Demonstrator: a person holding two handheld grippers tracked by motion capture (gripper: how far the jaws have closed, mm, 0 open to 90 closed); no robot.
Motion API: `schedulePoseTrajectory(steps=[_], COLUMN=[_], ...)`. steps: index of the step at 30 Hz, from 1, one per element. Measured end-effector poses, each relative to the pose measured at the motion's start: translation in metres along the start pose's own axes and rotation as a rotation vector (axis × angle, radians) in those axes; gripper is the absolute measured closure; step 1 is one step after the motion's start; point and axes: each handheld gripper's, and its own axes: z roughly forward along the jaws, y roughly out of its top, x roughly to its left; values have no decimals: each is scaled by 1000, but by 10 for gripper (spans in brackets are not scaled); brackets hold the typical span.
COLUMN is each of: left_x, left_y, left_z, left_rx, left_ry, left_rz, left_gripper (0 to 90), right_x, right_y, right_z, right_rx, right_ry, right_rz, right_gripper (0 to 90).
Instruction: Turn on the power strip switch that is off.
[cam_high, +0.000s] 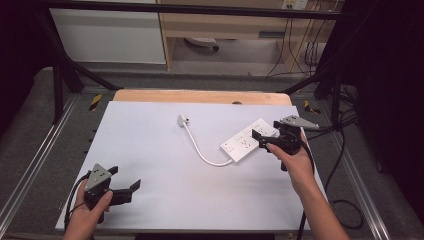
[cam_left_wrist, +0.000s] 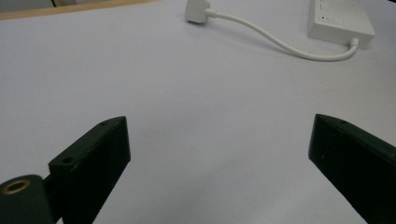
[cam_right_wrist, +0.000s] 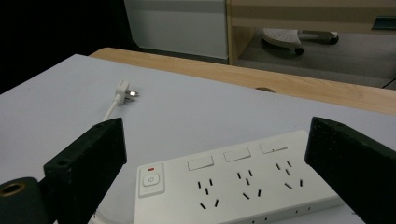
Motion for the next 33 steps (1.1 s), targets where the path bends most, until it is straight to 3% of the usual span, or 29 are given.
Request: schedulePoseTrajectory(steps=[14,20,33], left_x=[0,1,0], left_y=[0,0,1], left_z=[0,-1,-1], left_rx=[-3,-6,-15], left_ry=[-1,6,2], left_rz=[-8,-7,-12], left_gripper=[57,57,57], right_x=[-8,-11,-9], right_y=[-7,-12,-39], right_z=[-28,-43,-73], right_rx=[-30,-61,-120], right_ry=[1,-31,-61], right_rz=[-2,4,-45], right_gripper=[48,22,23])
